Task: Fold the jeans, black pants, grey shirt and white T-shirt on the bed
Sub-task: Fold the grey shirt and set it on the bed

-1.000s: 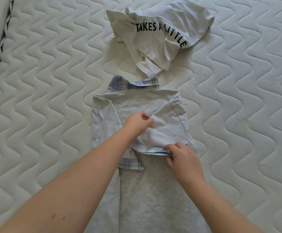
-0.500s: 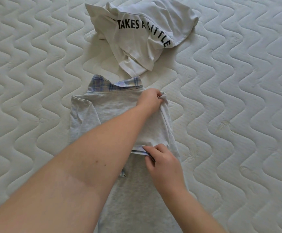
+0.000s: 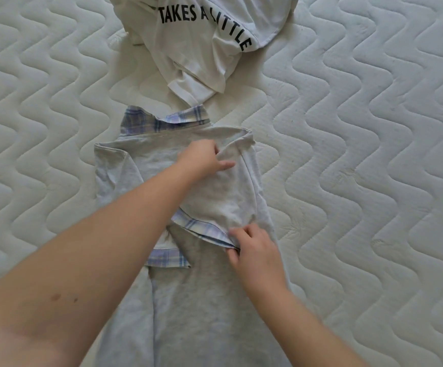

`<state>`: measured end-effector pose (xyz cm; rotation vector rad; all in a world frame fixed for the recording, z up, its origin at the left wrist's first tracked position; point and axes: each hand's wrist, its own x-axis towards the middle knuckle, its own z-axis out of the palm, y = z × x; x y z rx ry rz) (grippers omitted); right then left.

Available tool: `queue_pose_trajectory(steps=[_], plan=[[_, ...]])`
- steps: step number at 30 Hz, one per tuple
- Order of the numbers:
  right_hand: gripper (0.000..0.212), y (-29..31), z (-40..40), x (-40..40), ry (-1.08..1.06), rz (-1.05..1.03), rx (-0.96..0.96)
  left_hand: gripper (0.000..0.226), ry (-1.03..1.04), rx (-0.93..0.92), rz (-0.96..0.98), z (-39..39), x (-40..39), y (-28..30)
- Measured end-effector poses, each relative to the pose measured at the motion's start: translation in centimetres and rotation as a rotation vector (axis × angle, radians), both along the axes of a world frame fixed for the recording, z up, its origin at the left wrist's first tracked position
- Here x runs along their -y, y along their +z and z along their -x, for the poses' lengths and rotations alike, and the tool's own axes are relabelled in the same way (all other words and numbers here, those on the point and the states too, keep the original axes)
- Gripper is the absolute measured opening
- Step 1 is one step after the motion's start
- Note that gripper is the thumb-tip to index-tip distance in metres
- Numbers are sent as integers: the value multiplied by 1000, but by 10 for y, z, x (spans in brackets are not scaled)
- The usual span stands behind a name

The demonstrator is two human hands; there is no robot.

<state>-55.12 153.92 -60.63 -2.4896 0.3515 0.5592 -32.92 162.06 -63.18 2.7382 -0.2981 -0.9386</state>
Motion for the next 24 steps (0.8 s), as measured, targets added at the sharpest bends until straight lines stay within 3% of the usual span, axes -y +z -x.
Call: queue_pose_trajectory(steps=[2, 5, 11, 16, 20, 24], plan=[[23, 3, 0, -3, -33, 5, 49, 37, -31, -30, -8, 6, -19, 2], [20, 11, -5, -8, -109, -49, 149, 24, 26, 19, 126, 16, -32, 7], [15, 29, -28, -33, -118, -119, 275, 20, 80, 258, 242, 9, -36, 20], [18, 17, -31, -46, -129, -107, 206, 22, 26, 268, 68, 13, -40, 14], [11, 2, -17, -44, -90, -85, 102, 32, 154, 141, 120, 24, -44, 4], [11, -6, -11, -41, -22, -77, 35, 22, 170, 165, 134, 26, -48, 2]])
